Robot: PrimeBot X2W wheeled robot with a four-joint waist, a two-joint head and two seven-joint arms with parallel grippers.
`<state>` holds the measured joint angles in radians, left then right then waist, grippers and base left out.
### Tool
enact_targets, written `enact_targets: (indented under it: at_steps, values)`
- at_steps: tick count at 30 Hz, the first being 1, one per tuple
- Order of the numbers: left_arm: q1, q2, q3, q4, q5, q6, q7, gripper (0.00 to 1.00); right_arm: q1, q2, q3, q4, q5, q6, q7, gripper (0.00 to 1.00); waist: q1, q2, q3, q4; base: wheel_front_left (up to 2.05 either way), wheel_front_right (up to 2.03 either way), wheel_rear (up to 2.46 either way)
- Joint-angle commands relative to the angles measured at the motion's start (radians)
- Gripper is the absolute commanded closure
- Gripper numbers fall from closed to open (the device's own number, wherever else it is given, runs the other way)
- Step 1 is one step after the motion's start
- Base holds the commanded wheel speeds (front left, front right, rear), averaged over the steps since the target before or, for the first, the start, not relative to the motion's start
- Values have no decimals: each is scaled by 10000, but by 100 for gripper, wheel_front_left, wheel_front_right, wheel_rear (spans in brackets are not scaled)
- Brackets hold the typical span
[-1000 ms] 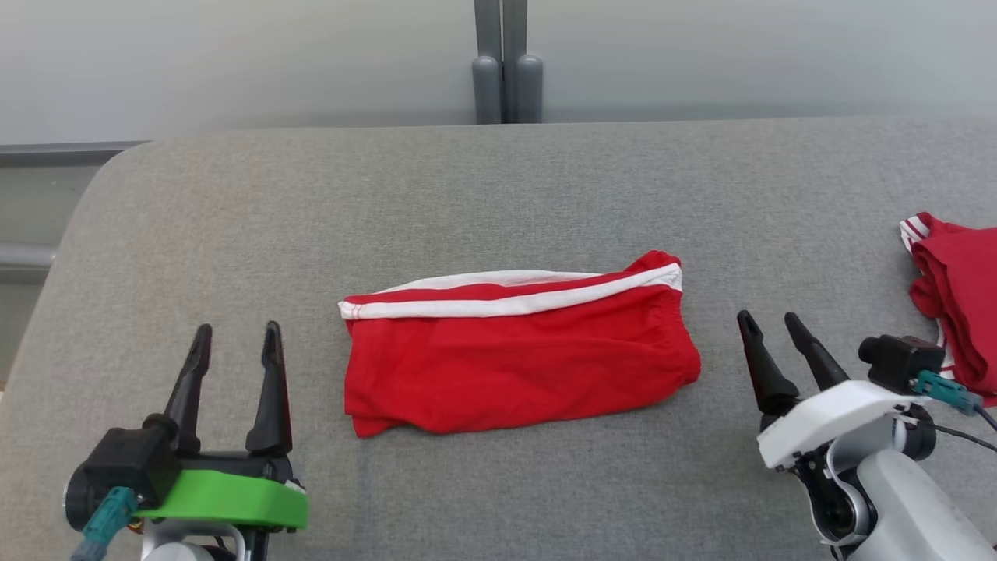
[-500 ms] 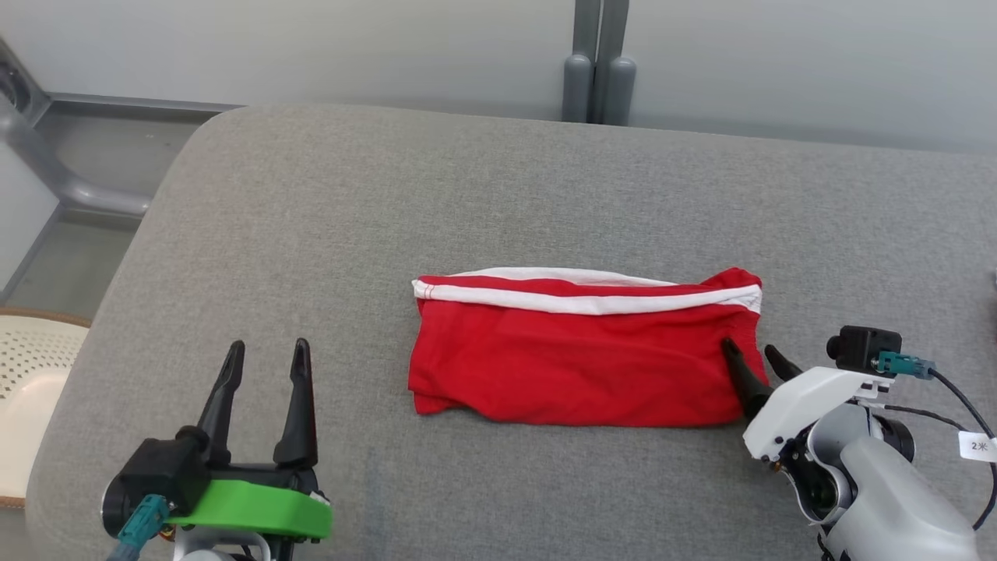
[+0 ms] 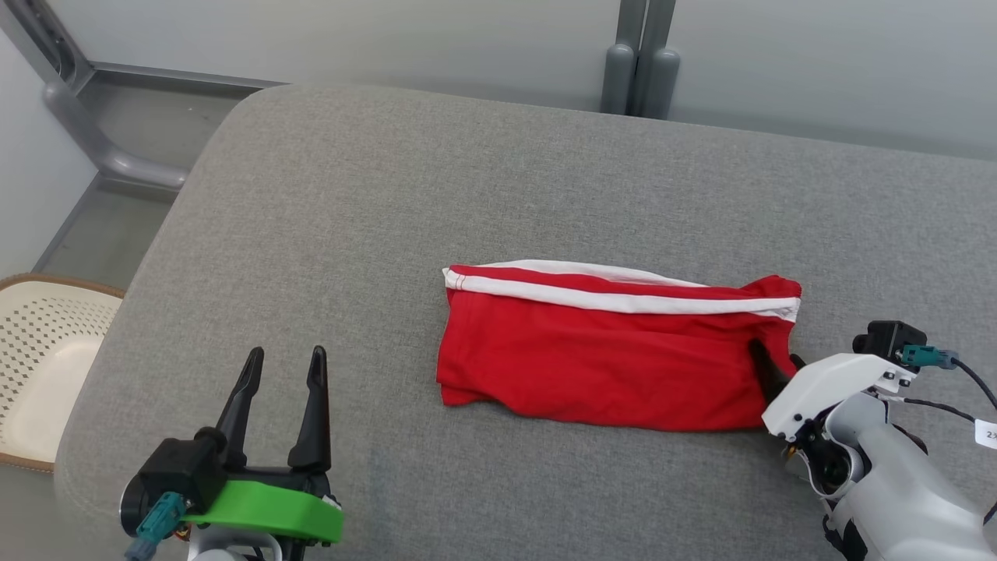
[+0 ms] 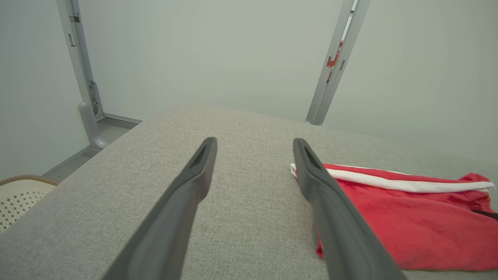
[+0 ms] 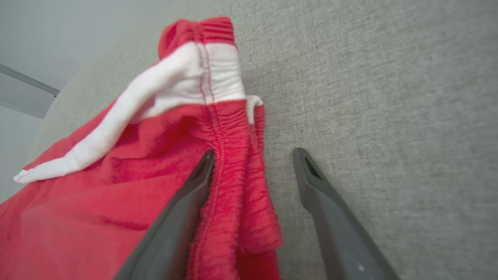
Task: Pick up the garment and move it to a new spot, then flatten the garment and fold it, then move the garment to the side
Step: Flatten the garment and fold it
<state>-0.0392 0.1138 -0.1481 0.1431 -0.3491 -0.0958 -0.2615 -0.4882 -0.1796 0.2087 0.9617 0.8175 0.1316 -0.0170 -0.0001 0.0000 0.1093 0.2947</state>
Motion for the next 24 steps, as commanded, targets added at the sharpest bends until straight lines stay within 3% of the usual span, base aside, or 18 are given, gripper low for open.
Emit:
enact_targets:
  at_steps: [1, 2, 10, 24]
  values:
    - [-194, -27, 53, 58, 155, -51, -45, 0, 276, 366, 167, 237, 184, -14, 330, 96, 1, 0, 9, 40, 0, 0, 0]
    - [-208, -44, 69, 82, 170, -73, -45, 0, 269, 408, 190, 181, 242, -6, 330, 100, 1, 0, 4, 49, 0, 0, 0]
    - [-44, -147, 300, 127, 223, -177, -45, 0, 181, 22, 332, -612, 729, -6, -100, 100, 1, 0, -158, -282, 0, 0, 0]
    - [164, -250, 380, 102, 358, -285, -45, 0, 177, -2168, 420, -1840, 457, -6, 381, 100, 1, 0, -435, -1650, 0, 0, 0]
